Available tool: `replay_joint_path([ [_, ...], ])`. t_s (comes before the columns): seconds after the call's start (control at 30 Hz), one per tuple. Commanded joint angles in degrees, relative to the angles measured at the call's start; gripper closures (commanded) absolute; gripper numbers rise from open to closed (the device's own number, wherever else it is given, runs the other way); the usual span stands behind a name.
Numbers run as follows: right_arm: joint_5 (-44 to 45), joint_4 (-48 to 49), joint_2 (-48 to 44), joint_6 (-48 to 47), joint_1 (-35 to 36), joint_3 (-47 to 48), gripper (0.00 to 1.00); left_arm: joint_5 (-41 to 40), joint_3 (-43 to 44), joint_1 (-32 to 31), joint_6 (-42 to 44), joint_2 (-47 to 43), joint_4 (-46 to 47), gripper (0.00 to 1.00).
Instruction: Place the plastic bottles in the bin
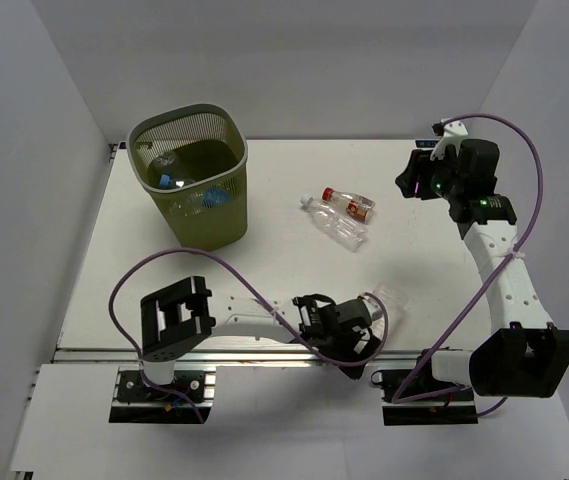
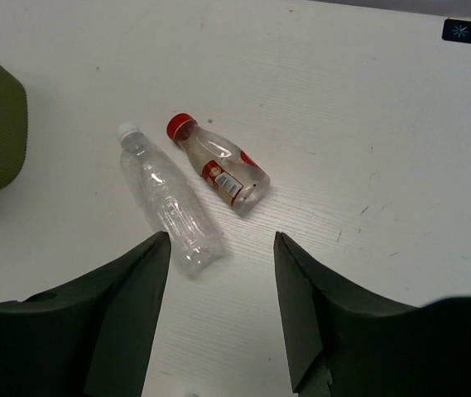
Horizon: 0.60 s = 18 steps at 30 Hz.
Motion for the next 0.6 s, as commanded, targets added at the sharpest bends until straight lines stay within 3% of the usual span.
replay_joint_path([
  [0.0, -2.79, -0.55, -2.30, 0.45, -0.77, 0.80, 0.41, -4.70, 4.82, -0.97, -2.52, 2.35, -3.06, 0.02],
  [0.17, -4.28, -0.64, -4.15, 0.80, -2.62, -1.74, 0.41, -7.69, 6.24, -2.03, -3.05, 3.25, -5.01, 0.22],
  [0.37, -5.60, -0.55, -6.08, 0.89, -3.23, -5.35, 0.42, -9.63, 5.62, -2.03, -2.52, 0.79, -4.39, 0.74],
  [0.4, -5.78, -0.81, -6.17, 0.98, -3.41, -5.70, 0.42, -10.32, 5.62, -2.03, -2.52, -0.34, -4.39, 0.77],
  [0.47, -6.48, -0.99, -6.87, 0.63, -3.58, -6.75, 0.44, -12.87, 5.62, -2.03, -2.00, -1.84, -5.97, 0.93],
  [0.57, -7.18, -1.78, -8.02, -1.73, -3.58, -8.60, 0.55, -17.87, 5.62, -0.63, -2.52, -7.98, -9.30, 1.00],
])
